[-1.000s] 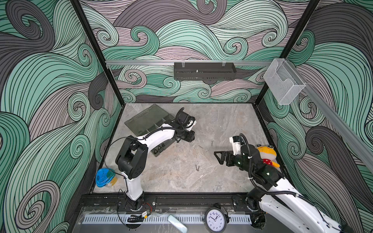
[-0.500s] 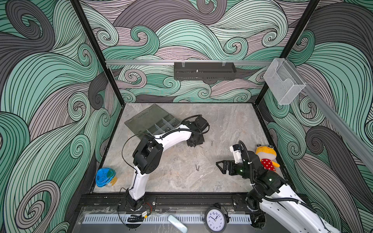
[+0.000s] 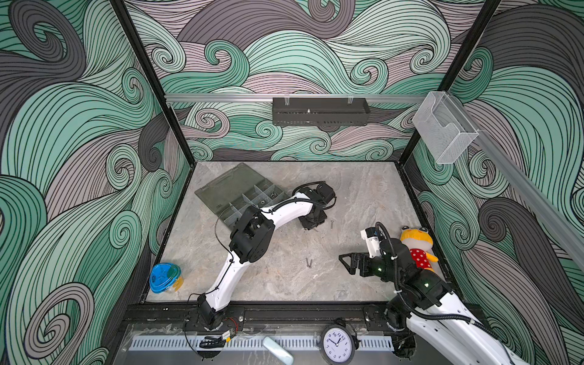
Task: Sort the screws and nuts into containers
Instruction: Pick up the screw at the center of the table.
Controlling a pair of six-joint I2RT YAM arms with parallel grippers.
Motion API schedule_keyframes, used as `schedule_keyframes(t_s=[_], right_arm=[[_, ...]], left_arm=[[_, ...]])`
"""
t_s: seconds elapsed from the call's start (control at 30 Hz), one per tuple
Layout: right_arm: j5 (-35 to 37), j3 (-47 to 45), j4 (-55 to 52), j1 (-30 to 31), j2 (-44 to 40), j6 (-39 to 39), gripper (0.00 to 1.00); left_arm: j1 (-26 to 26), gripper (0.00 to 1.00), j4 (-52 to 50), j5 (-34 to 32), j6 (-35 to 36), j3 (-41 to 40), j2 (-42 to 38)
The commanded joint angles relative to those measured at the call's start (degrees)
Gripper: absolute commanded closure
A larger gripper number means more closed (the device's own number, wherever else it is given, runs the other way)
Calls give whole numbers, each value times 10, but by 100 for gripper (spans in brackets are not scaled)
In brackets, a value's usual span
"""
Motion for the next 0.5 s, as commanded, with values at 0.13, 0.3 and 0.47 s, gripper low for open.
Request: schedule_keyframes(t_s=[0.13,0.3,0.47], right_arm=[[-4,-4,1,-8,13,-16,0],[-8,-5,2,-13,13,-18,0],[-18,-7,0,-16,5,-16,1]], left_arm=[[-22,67,-61,-15,-47,22,17],[-27,67,-36,-13,-64,5,23],[-20,67,-43,-2,-40,47,55]])
